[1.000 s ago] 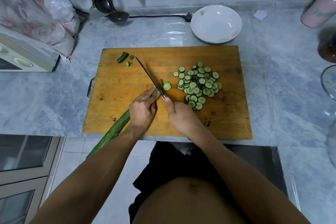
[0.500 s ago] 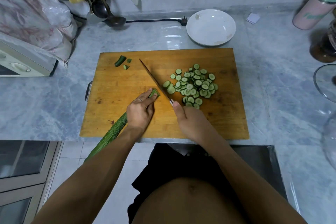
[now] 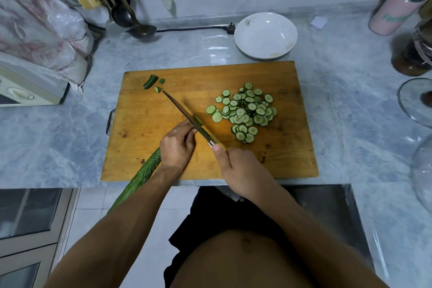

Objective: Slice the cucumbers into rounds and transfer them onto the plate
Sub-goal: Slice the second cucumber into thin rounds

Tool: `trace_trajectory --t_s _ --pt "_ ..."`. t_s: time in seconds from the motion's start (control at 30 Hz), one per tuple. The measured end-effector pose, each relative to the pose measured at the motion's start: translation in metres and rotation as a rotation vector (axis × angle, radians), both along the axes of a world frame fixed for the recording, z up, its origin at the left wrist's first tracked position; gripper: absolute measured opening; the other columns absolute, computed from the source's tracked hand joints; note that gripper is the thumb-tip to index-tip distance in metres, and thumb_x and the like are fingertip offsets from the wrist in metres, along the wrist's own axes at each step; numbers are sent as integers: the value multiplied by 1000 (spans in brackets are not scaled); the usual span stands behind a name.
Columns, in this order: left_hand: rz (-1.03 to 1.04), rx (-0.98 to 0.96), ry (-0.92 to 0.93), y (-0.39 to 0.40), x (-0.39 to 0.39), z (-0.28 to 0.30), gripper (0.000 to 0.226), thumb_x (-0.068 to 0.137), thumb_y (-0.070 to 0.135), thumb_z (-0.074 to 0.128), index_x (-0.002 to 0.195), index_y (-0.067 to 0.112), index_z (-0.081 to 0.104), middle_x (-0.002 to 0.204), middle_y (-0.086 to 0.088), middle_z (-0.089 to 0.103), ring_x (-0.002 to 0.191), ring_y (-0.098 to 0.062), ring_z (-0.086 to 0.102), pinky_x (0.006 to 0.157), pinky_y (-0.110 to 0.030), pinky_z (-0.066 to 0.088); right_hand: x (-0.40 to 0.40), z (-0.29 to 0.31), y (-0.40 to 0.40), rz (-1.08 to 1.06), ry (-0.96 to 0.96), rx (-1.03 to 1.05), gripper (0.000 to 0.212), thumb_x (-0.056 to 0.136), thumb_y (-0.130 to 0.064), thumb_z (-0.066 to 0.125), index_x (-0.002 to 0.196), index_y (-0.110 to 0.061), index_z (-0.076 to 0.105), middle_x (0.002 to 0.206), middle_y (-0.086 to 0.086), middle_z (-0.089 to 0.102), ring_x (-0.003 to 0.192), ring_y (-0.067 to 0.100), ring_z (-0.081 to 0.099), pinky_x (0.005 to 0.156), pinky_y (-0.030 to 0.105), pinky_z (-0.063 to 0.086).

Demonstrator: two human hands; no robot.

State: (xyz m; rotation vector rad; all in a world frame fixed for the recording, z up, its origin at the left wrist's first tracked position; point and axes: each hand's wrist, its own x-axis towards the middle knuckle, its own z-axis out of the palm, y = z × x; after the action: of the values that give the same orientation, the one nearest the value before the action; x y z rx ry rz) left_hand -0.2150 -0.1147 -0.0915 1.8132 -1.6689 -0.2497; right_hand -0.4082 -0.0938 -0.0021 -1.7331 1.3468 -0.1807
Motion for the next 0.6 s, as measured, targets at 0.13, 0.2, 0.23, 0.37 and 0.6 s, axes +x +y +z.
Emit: trace_trajectory --t_s 0.13,0.2,0.23,0.37,0.6 --pt "4 -7 -18 0 -2 0 33 90 22 50 106 6 73 108 -10 73 91 -27 71 74 -25 51 1 1 -3 1 14 12 56 103 -54 20 66 -18 41 70 5 48 73 25 52 66 34 36" --pt "-18 -28 -40 -1 -1 -2 35 89 22 47 107 7 74 112 -9 72 97 -25 70 80 -28 53 2 3 -5 5 16 12 56 104 -53 21 66 -18 41 69 4 48 73 25 52 66 34 36" --pt "-25 -30 -46 -1 0 -2 35 89 21 47 108 8 74 113 -8 72 98 -24 70 81 -28 53 2 3 -5 7 19 10 56 104 -53 21 65 -18 41 69 4 48 73 25 52 65 34 35" --pt "-22 -22 -55 -3 2 -4 33 87 16 51 111 11 73 116 -6 71 100 -23 69 83 -26 51 3 3 -7 10 23 15 55 104 -53 20 67 -18 41 72 5 49 75 24 51 67 33 34" --pt "-2 24 -29 -4 1 -3 37 87 22 46 109 11 74 114 -7 71 100 -23 70 83 -31 55 3 5 -7 16 34 -13 56 104 -53 21 69 -16 45 71 3 51 73 22 54 66 33 36"
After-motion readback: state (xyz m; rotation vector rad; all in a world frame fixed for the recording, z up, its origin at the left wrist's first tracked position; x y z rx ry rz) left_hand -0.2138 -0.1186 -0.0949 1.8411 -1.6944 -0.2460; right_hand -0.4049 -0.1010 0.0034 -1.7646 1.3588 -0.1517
